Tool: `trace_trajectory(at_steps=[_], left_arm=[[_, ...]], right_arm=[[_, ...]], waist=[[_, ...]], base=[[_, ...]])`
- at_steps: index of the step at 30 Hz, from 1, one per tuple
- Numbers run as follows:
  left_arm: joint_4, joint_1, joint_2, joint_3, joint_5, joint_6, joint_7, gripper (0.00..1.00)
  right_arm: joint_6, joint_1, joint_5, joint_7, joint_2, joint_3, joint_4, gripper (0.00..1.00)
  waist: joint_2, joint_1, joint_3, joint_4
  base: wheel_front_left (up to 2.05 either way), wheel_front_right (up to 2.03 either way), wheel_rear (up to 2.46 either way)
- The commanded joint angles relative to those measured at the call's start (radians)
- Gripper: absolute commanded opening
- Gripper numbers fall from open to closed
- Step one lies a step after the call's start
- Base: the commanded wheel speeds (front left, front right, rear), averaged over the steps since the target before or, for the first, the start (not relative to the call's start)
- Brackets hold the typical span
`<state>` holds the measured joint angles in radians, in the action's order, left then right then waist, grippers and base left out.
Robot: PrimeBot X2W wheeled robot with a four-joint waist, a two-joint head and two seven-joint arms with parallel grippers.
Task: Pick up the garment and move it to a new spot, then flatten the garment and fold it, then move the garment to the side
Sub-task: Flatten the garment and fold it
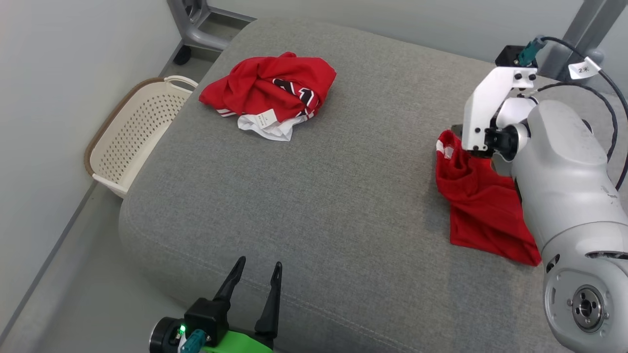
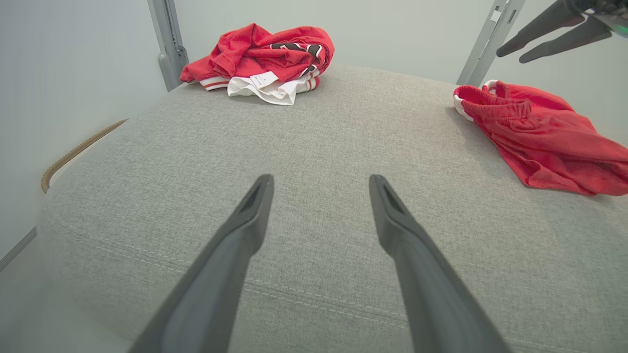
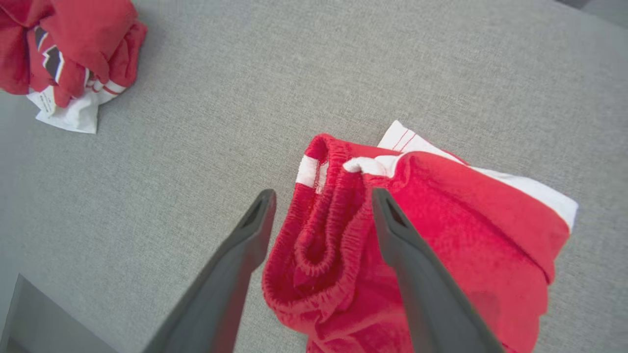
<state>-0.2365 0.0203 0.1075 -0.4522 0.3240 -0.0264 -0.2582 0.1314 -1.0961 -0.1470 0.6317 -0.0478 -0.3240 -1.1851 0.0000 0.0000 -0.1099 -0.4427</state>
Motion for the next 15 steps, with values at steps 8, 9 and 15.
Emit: trace_trajectory(at_steps=[8,9,15], left_arm=[[0.005,0.009,0.011,0.021,0.012,-0.012,-0.007,1.0],[0.005,0.008,0.014,0.023,0.012,-0.013,-0.007,1.0],[0.01,0.004,0.021,0.027,0.014,-0.017,-0.007,1.0]], right_arm=[[-0.001,0.044,-0.073,-0.042,-0.004,-0.006,0.044,1.0],[-0.001,0.056,-0.079,-0.034,-0.004,-0.017,0.05,1.0],[-0.001,0.113,-0.092,0.016,-0.004,-0.07,0.081,1.0]], waist=[[0.0,0.0,0.024,0.093],[0.0,0.0,0.029,0.102],[0.0,0.0,0.048,0.138]], base=[[0.0,0.0,0.0],[0.0,0.0,0.0],[0.0,0.0,0.0]])
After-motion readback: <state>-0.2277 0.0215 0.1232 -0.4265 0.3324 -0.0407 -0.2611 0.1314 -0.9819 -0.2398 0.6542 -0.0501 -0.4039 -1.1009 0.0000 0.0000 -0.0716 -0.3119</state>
